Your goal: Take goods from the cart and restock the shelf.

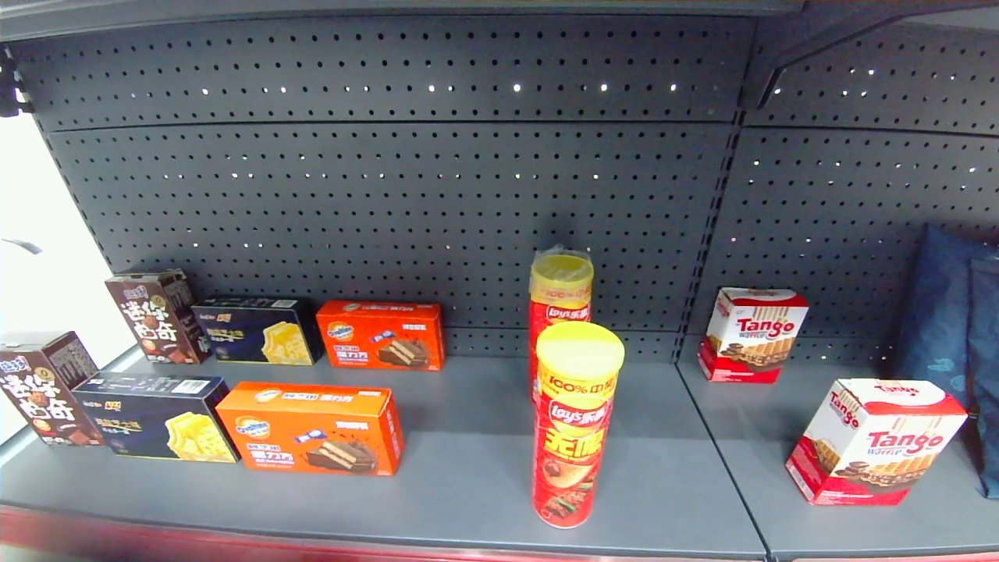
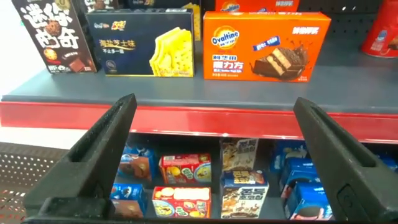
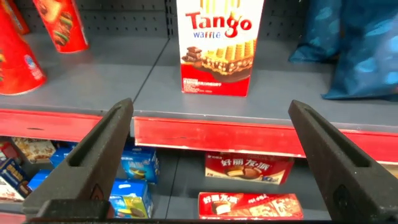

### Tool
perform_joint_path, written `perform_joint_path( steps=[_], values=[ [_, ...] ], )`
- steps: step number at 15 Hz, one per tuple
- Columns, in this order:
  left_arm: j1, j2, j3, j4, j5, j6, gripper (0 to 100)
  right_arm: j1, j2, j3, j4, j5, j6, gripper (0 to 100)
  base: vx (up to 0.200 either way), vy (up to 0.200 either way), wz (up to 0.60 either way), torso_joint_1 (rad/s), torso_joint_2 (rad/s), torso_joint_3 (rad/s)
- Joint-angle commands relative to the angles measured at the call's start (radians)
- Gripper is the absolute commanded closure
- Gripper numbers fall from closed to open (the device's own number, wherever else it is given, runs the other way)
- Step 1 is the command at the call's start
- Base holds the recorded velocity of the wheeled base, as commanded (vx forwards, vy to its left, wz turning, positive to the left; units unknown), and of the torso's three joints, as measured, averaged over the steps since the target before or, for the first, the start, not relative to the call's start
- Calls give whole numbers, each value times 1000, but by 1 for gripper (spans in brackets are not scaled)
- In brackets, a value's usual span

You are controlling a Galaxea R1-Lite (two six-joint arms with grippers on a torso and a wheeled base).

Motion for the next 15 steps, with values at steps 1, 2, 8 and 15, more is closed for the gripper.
perform_joint_path(
  steps=[1, 2, 8, 15],
  values=[
    [-1, 0, 0, 0, 0, 0, 0, 0, 2, 0, 0, 1, 0, 0, 0, 0, -600, 2, -2, 7],
    [-1, 0, 0, 0, 0, 0, 0, 0, 2, 0, 0, -1, 0, 0, 0, 0, -600, 2, 2, 2],
    [-1, 0, 0, 0, 0, 0, 0, 0, 2, 0, 0, 1, 0, 0, 0, 0, 0, 0, 0, 0],
    [0, 0, 0, 0, 0, 0, 0, 0, 2, 0, 0, 1, 0, 0, -57, 0, 0, 1, 1, 1]
  ],
)
